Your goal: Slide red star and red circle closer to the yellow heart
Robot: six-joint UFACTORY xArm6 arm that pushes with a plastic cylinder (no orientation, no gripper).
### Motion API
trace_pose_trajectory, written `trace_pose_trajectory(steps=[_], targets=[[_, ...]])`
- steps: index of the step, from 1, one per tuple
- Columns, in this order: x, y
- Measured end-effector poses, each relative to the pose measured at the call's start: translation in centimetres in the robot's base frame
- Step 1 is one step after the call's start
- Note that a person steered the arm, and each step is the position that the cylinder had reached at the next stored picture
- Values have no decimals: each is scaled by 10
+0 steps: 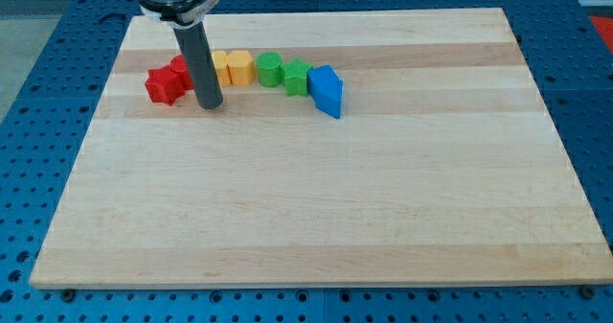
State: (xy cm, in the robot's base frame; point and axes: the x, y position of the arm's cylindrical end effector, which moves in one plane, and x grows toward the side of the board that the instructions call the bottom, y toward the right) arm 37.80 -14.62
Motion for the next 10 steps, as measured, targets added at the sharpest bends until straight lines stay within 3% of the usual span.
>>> trace_pose_trajectory(steps=[3,6,8,10], targets=[[4,-31],[-18,-48],[14,-49],[17,-90]])
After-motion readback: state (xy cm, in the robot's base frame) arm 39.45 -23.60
